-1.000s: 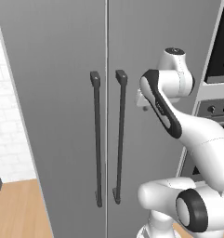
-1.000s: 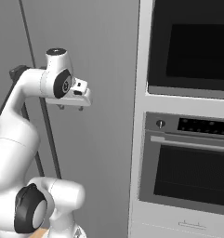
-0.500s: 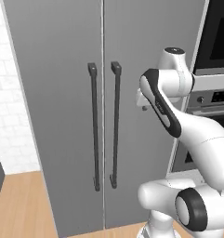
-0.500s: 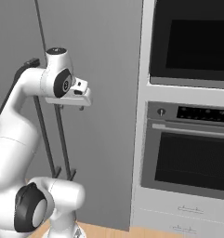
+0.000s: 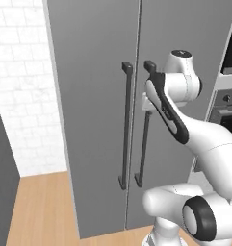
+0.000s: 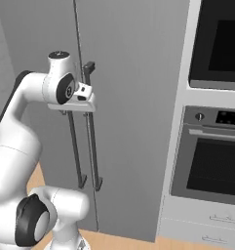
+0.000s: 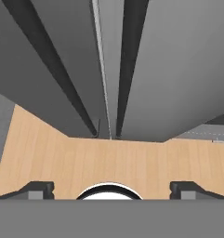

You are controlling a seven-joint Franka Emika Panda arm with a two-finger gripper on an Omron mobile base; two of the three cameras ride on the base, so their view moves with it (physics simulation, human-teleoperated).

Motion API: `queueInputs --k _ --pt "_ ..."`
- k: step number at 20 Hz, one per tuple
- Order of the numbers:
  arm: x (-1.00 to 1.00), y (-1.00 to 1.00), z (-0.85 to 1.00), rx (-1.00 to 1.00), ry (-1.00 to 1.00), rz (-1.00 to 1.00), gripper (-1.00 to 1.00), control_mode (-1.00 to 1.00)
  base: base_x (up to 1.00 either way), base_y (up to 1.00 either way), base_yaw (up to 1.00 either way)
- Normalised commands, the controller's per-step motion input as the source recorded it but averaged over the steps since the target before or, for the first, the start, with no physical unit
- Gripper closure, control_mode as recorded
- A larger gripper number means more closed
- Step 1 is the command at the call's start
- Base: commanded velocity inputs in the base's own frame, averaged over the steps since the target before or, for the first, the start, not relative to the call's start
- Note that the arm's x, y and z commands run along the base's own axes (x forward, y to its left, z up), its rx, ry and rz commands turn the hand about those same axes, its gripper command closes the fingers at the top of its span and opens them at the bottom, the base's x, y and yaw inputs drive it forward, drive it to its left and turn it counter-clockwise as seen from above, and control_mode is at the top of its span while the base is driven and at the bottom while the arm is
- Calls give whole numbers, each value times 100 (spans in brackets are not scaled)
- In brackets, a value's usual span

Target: Take the strawberry from the fridge and place it on top of the pancake, located on the dining counter.

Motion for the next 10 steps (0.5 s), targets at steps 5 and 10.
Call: queueInputs --k 5,10 --pt "0 0 0 0 0 0 -100 100 -2 21 -1" --pt "0 0 0 0 0 0 -100 100 -33 0 0"
